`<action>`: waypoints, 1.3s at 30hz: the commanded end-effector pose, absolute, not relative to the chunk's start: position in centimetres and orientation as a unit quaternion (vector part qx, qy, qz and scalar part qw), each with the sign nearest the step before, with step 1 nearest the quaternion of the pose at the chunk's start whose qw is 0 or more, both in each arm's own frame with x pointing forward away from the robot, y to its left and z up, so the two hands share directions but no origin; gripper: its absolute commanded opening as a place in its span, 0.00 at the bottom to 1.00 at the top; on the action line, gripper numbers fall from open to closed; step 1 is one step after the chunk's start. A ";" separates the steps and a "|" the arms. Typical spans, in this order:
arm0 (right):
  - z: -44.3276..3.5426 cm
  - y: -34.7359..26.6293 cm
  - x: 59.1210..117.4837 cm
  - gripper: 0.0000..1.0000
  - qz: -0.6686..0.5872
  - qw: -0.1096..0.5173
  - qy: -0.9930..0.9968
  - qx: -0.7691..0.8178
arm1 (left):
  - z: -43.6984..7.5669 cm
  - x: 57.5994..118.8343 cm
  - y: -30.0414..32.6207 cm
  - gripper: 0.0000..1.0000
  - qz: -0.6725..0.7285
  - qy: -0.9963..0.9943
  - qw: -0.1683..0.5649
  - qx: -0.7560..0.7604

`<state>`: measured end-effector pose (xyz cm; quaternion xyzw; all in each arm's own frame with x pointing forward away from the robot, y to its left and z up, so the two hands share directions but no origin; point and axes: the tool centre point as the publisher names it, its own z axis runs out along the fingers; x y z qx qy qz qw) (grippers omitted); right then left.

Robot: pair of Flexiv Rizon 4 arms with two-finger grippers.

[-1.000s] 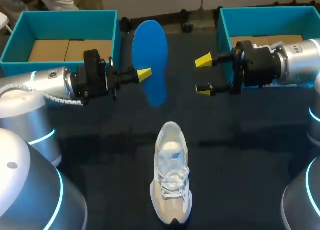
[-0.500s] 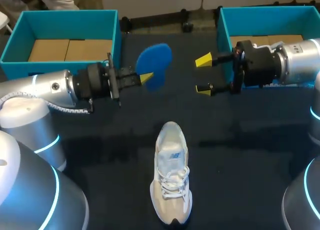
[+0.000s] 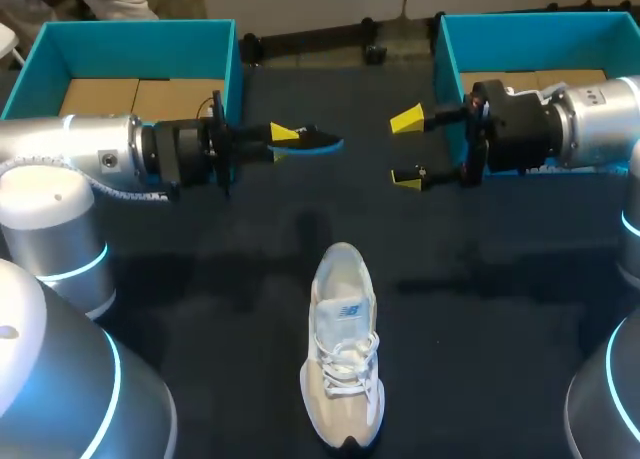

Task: Take the shoe out of the shoebox, open the shoe tongue, remove and reinsert the insole, then place the shoe into the shoebox

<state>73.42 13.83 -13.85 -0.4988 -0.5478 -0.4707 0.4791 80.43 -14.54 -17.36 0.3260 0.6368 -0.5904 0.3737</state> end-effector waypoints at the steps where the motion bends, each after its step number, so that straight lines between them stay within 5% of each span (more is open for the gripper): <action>1: -14.0 14.0 73.4 1.00 -0.471 0.479 -0.548 -0.499 | -17.4 80.5 -15.0 0.00 -0.567 0.623 0.398 0.363; 39: -14.2 14.4 73.1 1.00 -0.470 0.475 -0.558 -0.492 | -20.0 81.1 -15.7 0.00 -0.460 0.553 0.490 0.491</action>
